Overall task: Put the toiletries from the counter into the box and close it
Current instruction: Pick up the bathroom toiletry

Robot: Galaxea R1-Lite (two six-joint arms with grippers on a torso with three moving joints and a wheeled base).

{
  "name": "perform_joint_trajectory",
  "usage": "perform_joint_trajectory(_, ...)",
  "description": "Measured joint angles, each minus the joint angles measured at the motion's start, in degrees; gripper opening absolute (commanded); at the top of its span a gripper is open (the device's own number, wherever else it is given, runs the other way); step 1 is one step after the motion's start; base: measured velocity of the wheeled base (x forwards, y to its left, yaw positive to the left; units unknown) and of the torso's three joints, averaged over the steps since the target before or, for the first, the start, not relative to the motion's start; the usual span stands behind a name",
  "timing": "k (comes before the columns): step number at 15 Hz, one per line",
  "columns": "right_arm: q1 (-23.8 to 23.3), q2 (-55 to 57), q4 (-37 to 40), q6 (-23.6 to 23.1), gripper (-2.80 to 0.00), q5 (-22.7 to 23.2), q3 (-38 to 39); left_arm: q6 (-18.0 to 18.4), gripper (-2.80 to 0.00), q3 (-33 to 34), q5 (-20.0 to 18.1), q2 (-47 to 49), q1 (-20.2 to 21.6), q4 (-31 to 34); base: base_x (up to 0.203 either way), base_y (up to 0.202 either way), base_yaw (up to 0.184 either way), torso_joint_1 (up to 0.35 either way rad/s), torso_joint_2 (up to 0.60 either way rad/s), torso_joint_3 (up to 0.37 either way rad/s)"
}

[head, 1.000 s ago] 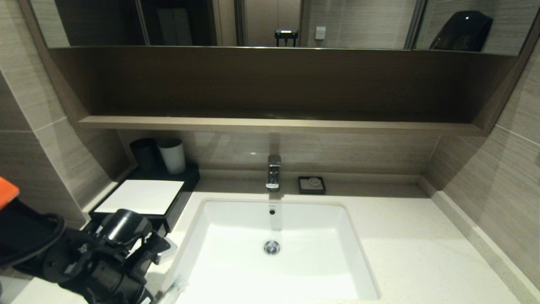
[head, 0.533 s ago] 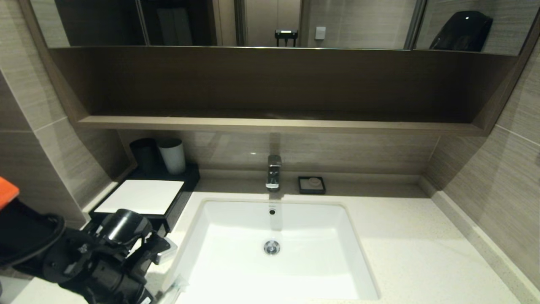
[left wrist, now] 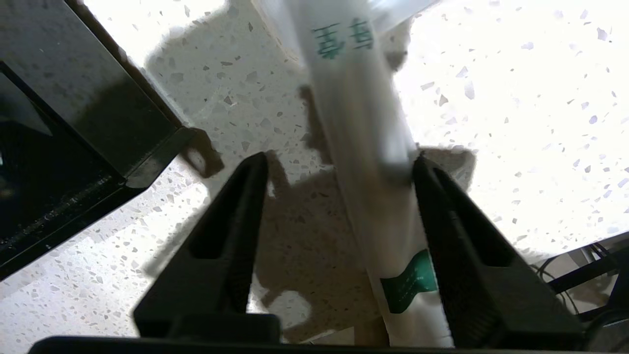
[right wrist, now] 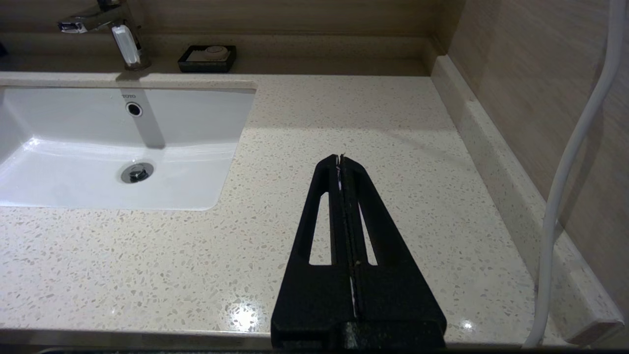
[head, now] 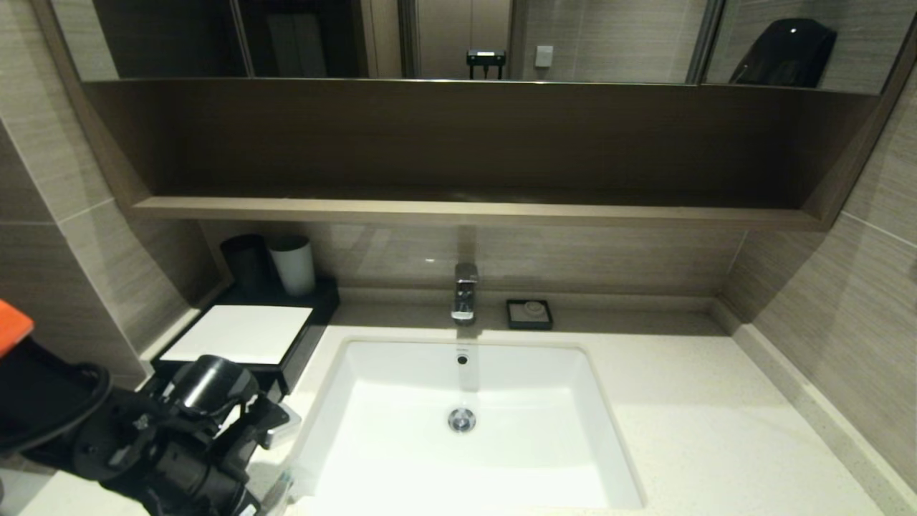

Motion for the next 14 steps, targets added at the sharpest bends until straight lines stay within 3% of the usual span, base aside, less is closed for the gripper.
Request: perform_joint_trajectory(14,0.0,0.0,0.0,0.0,-2.80,0.0,0.0,-0.4,-2.80,-0.1,0.1,-1.5,1.2,0.7,0.000,0.000,0.000,0.000,0.00,0.000)
